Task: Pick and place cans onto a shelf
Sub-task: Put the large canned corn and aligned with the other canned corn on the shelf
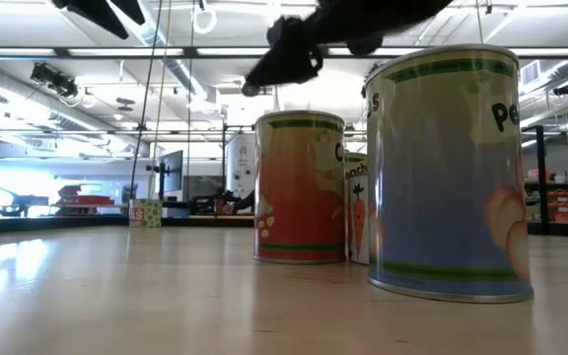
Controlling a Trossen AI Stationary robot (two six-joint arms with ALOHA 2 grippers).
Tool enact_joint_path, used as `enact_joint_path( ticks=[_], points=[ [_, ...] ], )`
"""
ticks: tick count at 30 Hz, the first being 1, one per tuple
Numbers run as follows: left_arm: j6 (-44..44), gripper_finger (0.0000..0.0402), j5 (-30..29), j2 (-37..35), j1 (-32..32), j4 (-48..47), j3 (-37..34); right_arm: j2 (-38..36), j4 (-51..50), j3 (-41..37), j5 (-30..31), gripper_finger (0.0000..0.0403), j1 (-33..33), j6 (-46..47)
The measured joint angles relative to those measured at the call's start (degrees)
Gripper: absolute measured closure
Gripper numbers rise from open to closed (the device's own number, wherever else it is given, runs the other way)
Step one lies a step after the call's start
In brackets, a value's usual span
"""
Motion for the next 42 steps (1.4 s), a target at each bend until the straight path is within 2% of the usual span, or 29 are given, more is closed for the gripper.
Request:
enact_joint_path(
  ticks=[17,23,32,36,42],
  points=[
    [-5.1,0.0084,-0.3,0.0,0.0,-6.5,0.0,0.7,-0.1,-1.4,-4.9,0.0003,-3.3,-7.0],
    [-5.7,0.0084,2.7,0.0,0.0,-6.5,0.0,0.7,0.2,-1.6,-5.9,0.0003,-3.7,-8.5],
    [-5.7,0.0084,1.8,0.0,0.0,-6.7,0.0,5.6,0.1,-1.6,-6.5,0.0004,-4.6,-9.0],
    [-5.7,0.0084,1.8,0.0,0.0,-7.0,0.0,6.2,-0.3,-1.6,-6.5,0.0012,-5.0,-8.8],
    [-2.7,0.0084,7.5,0.0,-0.1,-3.4,0.0,6.3,0.4,-1.6,-6.5,0.0046,-5.0,-9.0]
  ],
)
